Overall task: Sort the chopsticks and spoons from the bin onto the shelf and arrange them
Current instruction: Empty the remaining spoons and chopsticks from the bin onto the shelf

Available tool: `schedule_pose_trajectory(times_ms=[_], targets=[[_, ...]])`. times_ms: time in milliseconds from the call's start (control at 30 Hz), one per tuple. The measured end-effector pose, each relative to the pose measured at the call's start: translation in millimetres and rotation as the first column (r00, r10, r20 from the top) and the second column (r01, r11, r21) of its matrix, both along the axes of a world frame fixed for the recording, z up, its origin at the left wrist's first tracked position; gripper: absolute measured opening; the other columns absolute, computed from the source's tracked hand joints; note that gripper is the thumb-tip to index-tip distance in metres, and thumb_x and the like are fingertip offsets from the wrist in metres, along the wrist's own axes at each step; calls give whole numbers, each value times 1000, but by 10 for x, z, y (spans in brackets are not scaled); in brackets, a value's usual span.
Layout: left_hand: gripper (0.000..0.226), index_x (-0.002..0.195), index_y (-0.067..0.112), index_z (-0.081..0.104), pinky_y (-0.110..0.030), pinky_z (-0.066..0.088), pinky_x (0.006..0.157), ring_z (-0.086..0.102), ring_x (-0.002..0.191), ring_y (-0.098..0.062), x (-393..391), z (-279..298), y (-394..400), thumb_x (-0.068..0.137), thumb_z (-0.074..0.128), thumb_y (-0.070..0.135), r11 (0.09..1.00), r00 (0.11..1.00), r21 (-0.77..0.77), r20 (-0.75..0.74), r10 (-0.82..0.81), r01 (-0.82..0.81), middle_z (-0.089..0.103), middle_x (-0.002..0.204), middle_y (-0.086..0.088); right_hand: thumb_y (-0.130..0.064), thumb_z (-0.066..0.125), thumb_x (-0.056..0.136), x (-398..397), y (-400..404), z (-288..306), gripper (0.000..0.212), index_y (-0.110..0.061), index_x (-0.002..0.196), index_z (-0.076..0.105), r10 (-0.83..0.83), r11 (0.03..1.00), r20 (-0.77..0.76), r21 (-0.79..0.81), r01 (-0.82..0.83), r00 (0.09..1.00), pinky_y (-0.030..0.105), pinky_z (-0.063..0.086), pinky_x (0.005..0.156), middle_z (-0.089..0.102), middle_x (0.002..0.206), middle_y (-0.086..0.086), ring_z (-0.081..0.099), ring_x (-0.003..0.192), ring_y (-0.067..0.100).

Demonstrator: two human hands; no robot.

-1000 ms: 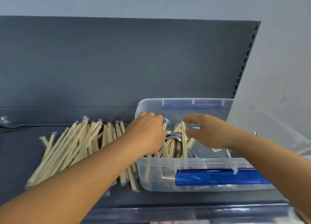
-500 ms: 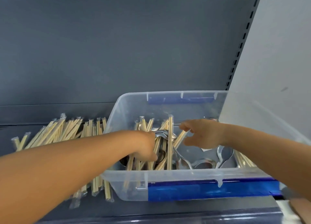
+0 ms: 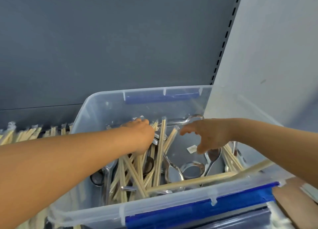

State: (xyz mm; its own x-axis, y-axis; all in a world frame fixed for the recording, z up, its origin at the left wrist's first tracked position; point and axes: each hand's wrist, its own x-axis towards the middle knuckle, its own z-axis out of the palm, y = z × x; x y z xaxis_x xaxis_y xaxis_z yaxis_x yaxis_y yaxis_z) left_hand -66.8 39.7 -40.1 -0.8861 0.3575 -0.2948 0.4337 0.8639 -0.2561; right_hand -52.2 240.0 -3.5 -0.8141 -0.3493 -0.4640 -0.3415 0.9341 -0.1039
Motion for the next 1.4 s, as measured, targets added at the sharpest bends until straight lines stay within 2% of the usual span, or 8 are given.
schedule_pose_trajectory(times_ms=[167, 367, 467, 633, 867, 1000, 1200, 1400], targets=[[25, 119, 13, 56, -38, 48, 87, 50, 114, -29, -95, -88, 89, 94, 53, 13, 996, 996, 45, -55, 76, -74, 53, 122, -9, -25, 72, 79, -94, 275, -15, 59, -33, 131, 46, 65, 984, 100, 158, -80, 993, 26, 40, 90, 47, 133, -3, 49, 111, 15], [20, 115, 15, 45, -34, 39, 74, 52, 107, -29, -110, -42, 259, 96, 45, 13, 977, 986, 146, -38, 160, -153, 51, 123, -15, -18, 66, 83, -139, 376, -176, 27, -19, 110, 65, 184, 950, 141, 227, -213, 973, 17, 37, 66, 59, 102, -5, 49, 88, 10], [9, 104, 17, 44, -34, 39, 69, 55, 103, -32, -147, 28, 290, 96, 43, 13, 944, 971, 249, -43, 235, -217, 45, 129, -20, -18, 57, 90, -222, 366, -118, 24, -18, 111, 67, 226, 954, 40, 192, -229, 973, 15, 34, 76, 64, 111, -5, 50, 91, 7], [11, 88, 19, 39, -32, 34, 56, 44, 66, -17, -157, 210, 350, 97, 41, 13, 878, 965, 444, -98, 243, -176, 45, 84, -3, -14, 50, 92, -476, 349, -10, 12, -21, 95, 59, 76, 997, -239, 18, -74, 968, 20, 38, 79, 53, 95, -6, 48, 90, 11], [15, 111, 9, 45, -25, 32, 50, 49, 72, -19, 196, 157, 488, 101, 37, 16, 959, 978, 270, 205, 26, -82, 40, 79, 3, -5, 59, 86, -658, 358, -188, 29, -16, 113, 59, -225, 968, -312, -180, 176, 923, 19, 42, 67, 60, 110, 4, 53, 90, 17], [24, 111, 14, 45, -36, 46, 79, 51, 90, -22, 287, 105, 458, 99, 42, 34, 962, 916, 236, 401, 30, -135, 50, 111, -6, -5, 57, 87, -687, 335, -253, 37, -7, 124, 54, -261, 965, -306, -107, 239, 916, 24, 49, 76, 59, 115, 9, 57, 97, 21], [28, 122, 16, 51, -26, 38, 63, 46, 84, -18, 209, 163, 347, 95, 44, 12, 998, 914, 54, 407, -8, -15, 45, 117, -6, -18, 63, 86, -682, 266, -405, 36, -9, 120, 58, -163, 982, -200, 61, 178, 966, 27, 52, 84, 62, 115, 9, 60, 99, 21], [26, 118, 22, 53, -32, 42, 81, 40, 103, -19, 84, 57, 180, 96, 49, 10, 998, 975, 67, 223, -21, 6, 33, 101, 1, -42, 66, 78, -656, 220, -408, 49, -25, 122, 54, -12, 994, -308, 103, 46, 951, 32, 47, 86, 48, 118, 4, 47, 106, 22]])
